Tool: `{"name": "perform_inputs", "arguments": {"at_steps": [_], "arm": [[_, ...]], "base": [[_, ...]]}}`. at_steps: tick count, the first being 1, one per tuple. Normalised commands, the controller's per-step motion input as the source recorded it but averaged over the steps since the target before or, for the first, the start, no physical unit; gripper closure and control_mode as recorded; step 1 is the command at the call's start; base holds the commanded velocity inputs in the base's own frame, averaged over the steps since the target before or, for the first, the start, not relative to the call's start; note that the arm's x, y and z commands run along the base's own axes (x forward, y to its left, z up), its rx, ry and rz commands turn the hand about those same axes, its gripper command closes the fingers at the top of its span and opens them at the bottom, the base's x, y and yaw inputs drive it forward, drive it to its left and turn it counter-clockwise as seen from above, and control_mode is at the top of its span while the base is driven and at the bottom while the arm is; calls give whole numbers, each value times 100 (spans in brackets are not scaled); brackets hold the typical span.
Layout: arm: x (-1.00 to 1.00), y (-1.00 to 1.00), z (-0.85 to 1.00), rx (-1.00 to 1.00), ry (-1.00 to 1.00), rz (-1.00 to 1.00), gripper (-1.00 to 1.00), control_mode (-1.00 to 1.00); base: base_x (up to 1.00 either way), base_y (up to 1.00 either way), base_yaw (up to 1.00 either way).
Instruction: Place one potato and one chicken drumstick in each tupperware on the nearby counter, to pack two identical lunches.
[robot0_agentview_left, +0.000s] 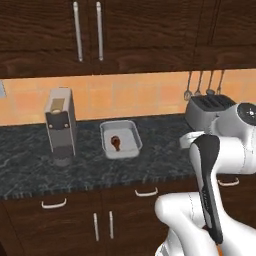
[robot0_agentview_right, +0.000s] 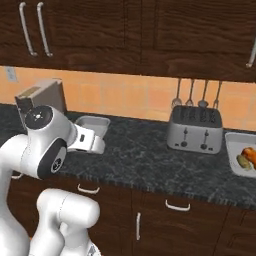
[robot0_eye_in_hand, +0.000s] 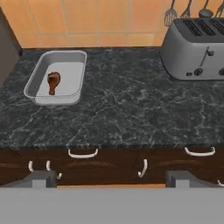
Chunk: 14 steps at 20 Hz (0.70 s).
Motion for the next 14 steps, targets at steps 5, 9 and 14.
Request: {"name": "perform_inputs", "arguments": {"at_steps": [5,9,14], "arm": [[0,0,0,0,0,0,-100,100],[0,0,0,0,0,0,-100,100],[0,0,0,0,0,0,-100,100]], "base": [[-14,-100,-7],[-39,-100,-8],[-36,-100,-10]]}}
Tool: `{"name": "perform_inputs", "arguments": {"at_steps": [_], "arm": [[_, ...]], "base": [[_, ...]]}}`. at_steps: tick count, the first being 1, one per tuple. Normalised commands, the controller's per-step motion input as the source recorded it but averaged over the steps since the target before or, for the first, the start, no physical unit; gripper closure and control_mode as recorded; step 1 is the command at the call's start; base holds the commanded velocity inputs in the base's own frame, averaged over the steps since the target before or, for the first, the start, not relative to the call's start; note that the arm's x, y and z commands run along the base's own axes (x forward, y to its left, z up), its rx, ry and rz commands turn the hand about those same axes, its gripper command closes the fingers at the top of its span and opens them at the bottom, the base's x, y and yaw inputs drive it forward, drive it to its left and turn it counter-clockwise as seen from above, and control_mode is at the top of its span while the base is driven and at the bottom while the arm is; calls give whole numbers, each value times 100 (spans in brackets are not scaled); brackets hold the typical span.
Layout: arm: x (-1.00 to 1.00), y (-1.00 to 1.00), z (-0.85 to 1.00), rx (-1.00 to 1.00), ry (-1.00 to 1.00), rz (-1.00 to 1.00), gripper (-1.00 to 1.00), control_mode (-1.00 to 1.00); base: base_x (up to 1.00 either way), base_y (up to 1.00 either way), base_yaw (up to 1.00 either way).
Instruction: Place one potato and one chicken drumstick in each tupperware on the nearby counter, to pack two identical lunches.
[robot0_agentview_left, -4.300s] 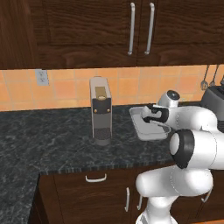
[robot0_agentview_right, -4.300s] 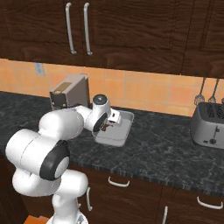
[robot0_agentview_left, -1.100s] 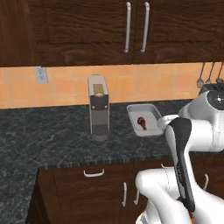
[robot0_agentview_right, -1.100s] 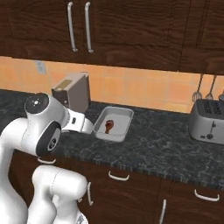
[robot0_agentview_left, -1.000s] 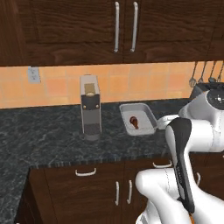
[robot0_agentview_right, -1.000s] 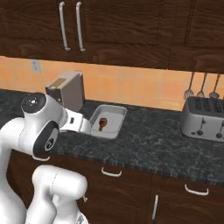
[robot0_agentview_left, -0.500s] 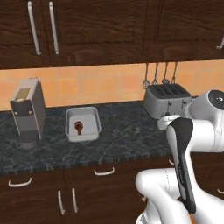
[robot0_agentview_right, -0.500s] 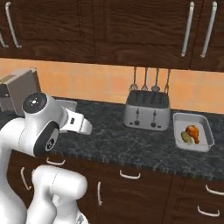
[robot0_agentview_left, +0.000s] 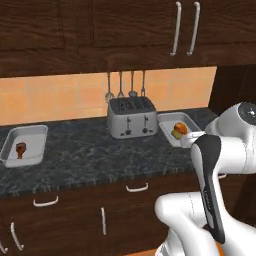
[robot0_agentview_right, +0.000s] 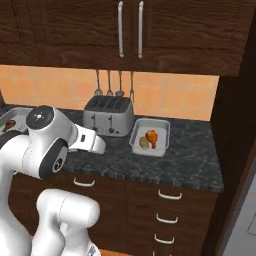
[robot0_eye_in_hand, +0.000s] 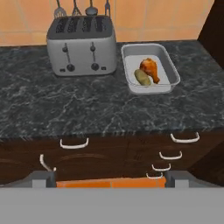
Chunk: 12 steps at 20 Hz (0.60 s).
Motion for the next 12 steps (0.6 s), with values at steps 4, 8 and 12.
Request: {"name": "perform_inputs", "arguments": {"at_steps": [4,8,12], "arm": [[0,0,0,0,0,0,-100,100],[0,0,0,0,0,0,-100,100],[0,0,0,0,0,0,-100,100]], "base": [[-39,-100,-10],[-30,-100,-12],[-5,-100,-10]]}}
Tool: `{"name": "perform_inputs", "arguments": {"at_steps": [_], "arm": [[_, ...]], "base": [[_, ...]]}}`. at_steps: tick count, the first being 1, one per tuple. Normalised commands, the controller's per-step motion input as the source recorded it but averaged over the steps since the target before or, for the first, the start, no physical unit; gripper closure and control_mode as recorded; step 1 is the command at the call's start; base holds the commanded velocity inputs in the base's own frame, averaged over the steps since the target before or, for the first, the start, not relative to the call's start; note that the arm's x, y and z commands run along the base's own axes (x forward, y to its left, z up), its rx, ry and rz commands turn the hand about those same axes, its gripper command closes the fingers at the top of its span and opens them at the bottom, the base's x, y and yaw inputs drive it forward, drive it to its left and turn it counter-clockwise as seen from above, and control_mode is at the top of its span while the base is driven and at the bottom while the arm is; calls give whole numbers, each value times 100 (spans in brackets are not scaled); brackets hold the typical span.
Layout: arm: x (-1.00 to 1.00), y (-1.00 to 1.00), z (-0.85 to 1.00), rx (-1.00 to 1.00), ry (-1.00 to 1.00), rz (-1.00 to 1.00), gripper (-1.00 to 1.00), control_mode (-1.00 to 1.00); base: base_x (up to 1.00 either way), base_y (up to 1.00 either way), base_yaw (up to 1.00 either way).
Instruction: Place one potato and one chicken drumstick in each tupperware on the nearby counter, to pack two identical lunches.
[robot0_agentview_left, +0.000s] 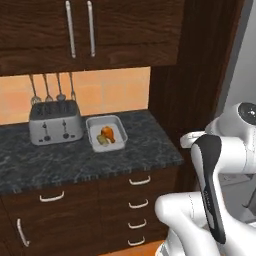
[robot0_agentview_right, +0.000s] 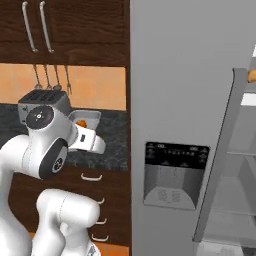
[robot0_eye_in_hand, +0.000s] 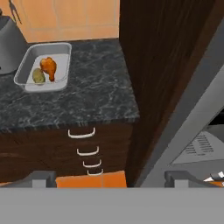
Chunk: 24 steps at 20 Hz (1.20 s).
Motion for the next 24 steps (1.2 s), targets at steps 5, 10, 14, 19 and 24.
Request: {"name": "perform_inputs", "arguments": {"at_steps": [5,10,14,19,24], "arm": [[0,0,0,0,0,0,-100,100],[0,0,0,0,0,0,-100,100],[0,0,0,0,0,0,-100,100],[0,0,0,0,0,0,-100,100],[0,0,0,0,0,0,-100,100]], "base": [[0,-100,-7],[0,-100,-5],[2,-82,-1],[16,-20,0],[17,-50,2]]}}
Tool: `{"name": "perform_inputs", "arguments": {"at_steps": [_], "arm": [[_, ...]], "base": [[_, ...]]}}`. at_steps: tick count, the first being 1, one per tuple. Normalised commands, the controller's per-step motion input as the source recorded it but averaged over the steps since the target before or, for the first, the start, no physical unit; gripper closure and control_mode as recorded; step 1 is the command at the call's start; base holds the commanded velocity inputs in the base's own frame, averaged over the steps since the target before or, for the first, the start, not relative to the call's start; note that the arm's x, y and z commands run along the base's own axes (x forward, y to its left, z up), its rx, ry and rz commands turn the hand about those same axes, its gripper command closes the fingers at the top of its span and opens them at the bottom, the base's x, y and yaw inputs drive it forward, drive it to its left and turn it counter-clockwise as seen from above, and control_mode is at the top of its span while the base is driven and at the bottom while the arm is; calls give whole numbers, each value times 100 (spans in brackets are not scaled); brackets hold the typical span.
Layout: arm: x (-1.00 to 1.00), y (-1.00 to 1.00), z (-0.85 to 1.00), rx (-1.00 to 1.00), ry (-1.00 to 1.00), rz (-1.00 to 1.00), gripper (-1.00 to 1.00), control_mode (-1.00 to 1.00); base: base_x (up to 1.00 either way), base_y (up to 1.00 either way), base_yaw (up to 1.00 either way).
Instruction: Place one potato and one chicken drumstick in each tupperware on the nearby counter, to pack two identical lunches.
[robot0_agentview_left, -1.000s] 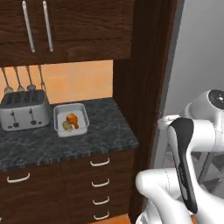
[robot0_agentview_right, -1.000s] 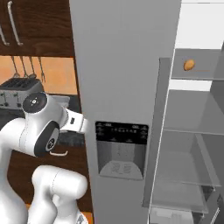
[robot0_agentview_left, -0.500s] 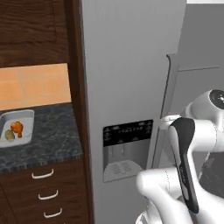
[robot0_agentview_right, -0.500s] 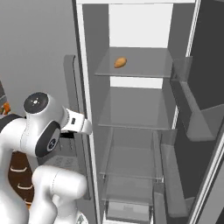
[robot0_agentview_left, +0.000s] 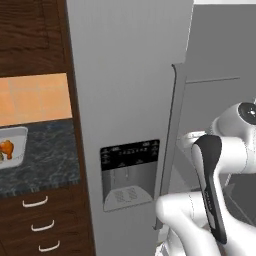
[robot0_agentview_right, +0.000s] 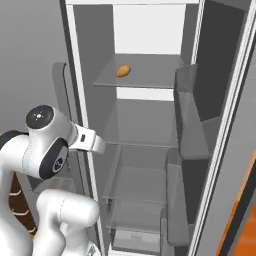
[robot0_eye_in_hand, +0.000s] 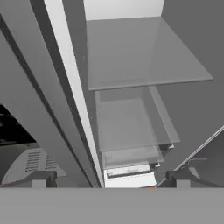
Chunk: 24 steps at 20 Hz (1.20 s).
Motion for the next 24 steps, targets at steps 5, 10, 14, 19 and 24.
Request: {"name": "perform_inputs", "arguments": {"at_steps": [5,10,14,19,24], "arm": [[0,0,0,0,0,0,-100,100],[0,0,0,0,0,0,-100,100],[0,0,0,0,0,0,-100,100],[33,4,-7,0,0,0,-100,-100],[22,23,35,0,-26,11,-100,-100]], "base": [[19,-47,1],[19,-49,2],[25,-25,4],[5,0,1],[0,0,0]]}}
